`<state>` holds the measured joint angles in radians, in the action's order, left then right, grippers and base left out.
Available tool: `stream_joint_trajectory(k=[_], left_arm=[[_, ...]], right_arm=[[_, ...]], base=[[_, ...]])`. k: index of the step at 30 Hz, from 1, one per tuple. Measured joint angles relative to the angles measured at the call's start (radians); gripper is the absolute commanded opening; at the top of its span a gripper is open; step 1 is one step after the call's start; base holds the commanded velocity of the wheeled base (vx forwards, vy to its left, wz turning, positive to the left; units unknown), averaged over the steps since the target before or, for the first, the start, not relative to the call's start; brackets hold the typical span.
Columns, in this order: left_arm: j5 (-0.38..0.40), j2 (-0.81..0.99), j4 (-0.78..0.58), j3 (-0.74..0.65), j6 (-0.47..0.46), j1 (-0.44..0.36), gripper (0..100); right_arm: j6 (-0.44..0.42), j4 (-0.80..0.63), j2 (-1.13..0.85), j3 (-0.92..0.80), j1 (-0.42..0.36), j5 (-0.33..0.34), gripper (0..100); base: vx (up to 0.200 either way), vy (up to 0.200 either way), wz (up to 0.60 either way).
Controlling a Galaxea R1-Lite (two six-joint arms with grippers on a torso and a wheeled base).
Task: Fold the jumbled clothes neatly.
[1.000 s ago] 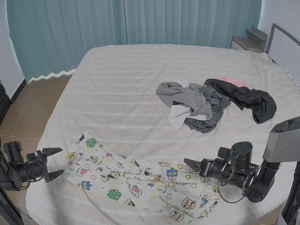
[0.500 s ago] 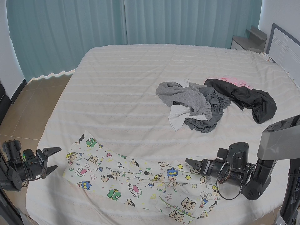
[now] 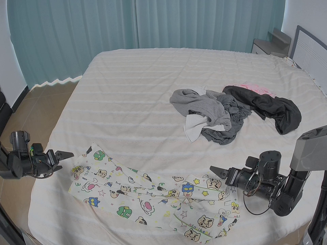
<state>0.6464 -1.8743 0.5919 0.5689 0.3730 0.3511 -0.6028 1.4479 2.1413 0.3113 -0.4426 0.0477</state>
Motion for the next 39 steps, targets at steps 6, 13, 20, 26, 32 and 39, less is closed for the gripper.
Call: stream_joint_trajectory(k=[6,13,20,26,32,39], left_arm=[[-0.139,-0.033,-0.291,0.186,-0.346,-0.044,100],[-0.26,-0.176,-0.39,0.369,-0.455,-0.118,100],[-0.295,-0.314,-0.396,0.46,-0.457,-0.188,100],[-0.301,-0.371,-0.398,0.477,-0.459,-0.201,100],[-0.291,-0.386,-0.402,0.472,-0.453,-0.203,100],[-0.282,-0.388,-0.419,0.463,-0.41,-0.209,0]], right_arm=[[-0.001,0.019,-0.007,-0.019,-0.003,0.001,100],[0.0,0.033,-0.011,-0.038,-0.014,0.0,100],[0.003,0.039,-0.011,-0.05,-0.024,0.0,100],[0.005,0.049,-0.01,-0.056,-0.032,0.0,100],[0.006,0.074,-0.008,-0.067,-0.037,-0.001,100],[0.007,0.074,-0.007,-0.069,-0.039,0.0,100]], base=[[0.0,0.0,0.0],[0.0,0.0,0.0],[0.0,0.0,0.0],[0.0,0.0,0.0],[0.0,0.0,0.0],[0.0,0.0,0.0]])
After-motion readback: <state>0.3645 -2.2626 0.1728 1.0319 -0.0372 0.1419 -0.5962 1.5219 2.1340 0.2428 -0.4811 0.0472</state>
